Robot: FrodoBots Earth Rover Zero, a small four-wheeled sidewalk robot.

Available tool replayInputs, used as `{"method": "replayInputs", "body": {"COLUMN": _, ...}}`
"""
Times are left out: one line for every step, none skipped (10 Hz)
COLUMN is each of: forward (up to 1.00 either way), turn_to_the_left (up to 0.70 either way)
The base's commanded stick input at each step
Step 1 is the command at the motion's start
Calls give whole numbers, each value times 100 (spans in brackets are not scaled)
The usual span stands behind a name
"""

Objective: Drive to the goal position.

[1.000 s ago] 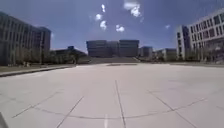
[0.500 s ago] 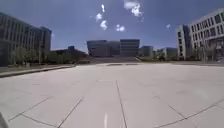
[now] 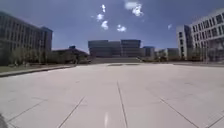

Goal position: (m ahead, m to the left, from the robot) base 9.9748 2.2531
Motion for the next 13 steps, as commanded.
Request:
{"method": "replayInputs", "body": {"forward": 50, "turn_to_the_left": 0}}
{"method": "replayInputs", "body": {"forward": 50, "turn_to_the_left": 0}}
{"method": "replayInputs", "body": {"forward": 50, "turn_to_the_left": 0}}
{"method": "replayInputs", "body": {"forward": 50, "turn_to_the_left": 0}}
{"method": "replayInputs", "body": {"forward": 50, "turn_to_the_left": 0}}
{"method": "replayInputs", "body": {"forward": 50, "turn_to_the_left": 0}}
{"method": "replayInputs", "body": {"forward": 50, "turn_to_the_left": 0}}
{"method": "replayInputs", "body": {"forward": 50, "turn_to_the_left": 0}}
{"method": "replayInputs", "body": {"forward": 50, "turn_to_the_left": 0}}
{"method": "replayInputs", "body": {"forward": 50, "turn_to_the_left": 0}}
{"method": "replayInputs", "body": {"forward": 50, "turn_to_the_left": 0}}
{"method": "replayInputs", "body": {"forward": 50, "turn_to_the_left": 0}}
{"method": "replayInputs", "body": {"forward": 50, "turn_to_the_left": 0}}
